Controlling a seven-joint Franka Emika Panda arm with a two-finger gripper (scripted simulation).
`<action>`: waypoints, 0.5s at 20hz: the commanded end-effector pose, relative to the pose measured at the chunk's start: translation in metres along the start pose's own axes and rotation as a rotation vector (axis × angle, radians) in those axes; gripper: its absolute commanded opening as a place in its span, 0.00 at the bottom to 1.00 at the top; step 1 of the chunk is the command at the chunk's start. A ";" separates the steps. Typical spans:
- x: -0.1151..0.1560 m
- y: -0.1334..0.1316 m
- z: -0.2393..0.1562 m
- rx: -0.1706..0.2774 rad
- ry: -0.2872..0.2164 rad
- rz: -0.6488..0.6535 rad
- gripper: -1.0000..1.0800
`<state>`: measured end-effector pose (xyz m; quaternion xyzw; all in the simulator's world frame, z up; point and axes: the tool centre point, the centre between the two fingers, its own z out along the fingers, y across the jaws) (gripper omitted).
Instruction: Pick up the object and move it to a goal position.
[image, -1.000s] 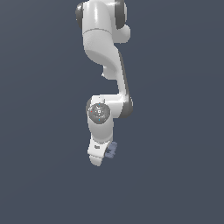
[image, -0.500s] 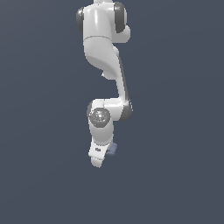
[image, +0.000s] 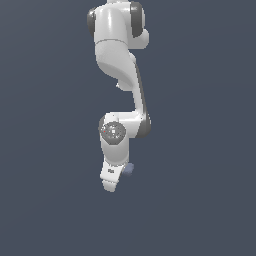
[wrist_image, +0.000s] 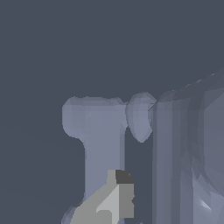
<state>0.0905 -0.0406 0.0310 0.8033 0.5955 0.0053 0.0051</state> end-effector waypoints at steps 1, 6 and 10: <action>0.000 -0.005 0.007 0.015 -0.001 -0.003 0.00; -0.017 0.004 0.005 0.015 -0.001 -0.003 0.00; -0.043 0.017 0.002 0.015 -0.002 -0.003 0.00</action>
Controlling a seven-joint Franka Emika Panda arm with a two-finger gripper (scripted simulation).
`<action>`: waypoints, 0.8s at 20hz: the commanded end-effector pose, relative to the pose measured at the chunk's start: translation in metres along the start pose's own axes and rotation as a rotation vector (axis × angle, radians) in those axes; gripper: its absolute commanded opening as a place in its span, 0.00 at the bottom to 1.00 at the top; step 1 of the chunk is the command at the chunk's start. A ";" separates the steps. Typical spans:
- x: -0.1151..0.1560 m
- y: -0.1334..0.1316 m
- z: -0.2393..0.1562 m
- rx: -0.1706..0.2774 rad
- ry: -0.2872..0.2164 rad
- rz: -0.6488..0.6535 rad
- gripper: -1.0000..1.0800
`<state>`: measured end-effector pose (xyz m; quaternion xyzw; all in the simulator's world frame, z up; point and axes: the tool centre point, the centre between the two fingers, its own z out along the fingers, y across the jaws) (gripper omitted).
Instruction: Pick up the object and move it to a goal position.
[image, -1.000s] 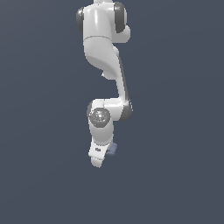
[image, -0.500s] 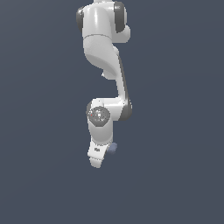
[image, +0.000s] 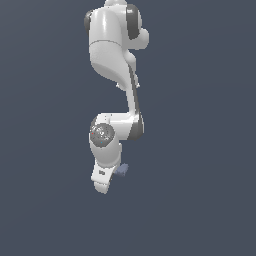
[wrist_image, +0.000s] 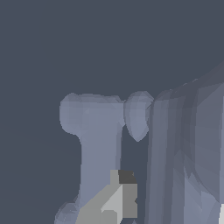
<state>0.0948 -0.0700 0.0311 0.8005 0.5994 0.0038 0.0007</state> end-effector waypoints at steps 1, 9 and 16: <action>-0.024 0.007 0.001 0.006 -0.004 0.007 0.00; -0.088 0.040 -0.006 0.006 -0.005 0.008 0.00; -0.123 0.059 -0.010 0.006 -0.005 0.008 0.00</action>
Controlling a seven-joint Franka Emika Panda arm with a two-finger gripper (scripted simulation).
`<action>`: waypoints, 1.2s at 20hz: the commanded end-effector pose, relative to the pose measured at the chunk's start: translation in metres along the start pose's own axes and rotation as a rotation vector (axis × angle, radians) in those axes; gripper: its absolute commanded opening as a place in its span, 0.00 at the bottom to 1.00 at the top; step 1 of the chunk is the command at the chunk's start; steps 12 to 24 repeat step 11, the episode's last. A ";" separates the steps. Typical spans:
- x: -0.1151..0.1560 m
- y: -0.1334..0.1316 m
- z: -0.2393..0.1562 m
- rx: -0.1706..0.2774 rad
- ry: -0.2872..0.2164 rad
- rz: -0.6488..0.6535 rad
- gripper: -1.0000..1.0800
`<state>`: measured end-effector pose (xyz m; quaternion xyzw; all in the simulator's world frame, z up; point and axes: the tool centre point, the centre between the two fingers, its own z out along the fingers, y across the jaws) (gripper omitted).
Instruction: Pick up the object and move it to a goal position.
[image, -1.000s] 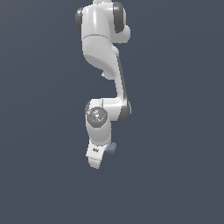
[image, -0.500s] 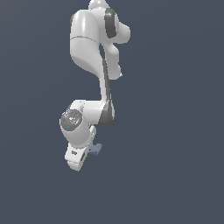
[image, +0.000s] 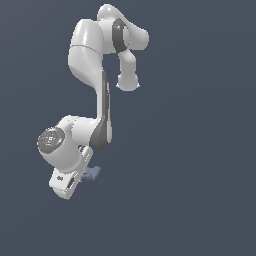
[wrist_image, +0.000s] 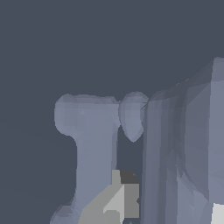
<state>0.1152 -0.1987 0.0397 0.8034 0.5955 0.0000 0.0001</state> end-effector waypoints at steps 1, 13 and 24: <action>-0.008 0.005 -0.001 0.000 0.000 -0.001 0.00; -0.019 0.013 -0.002 0.000 0.000 -0.001 0.00; -0.019 0.013 -0.002 0.000 0.000 -0.001 0.00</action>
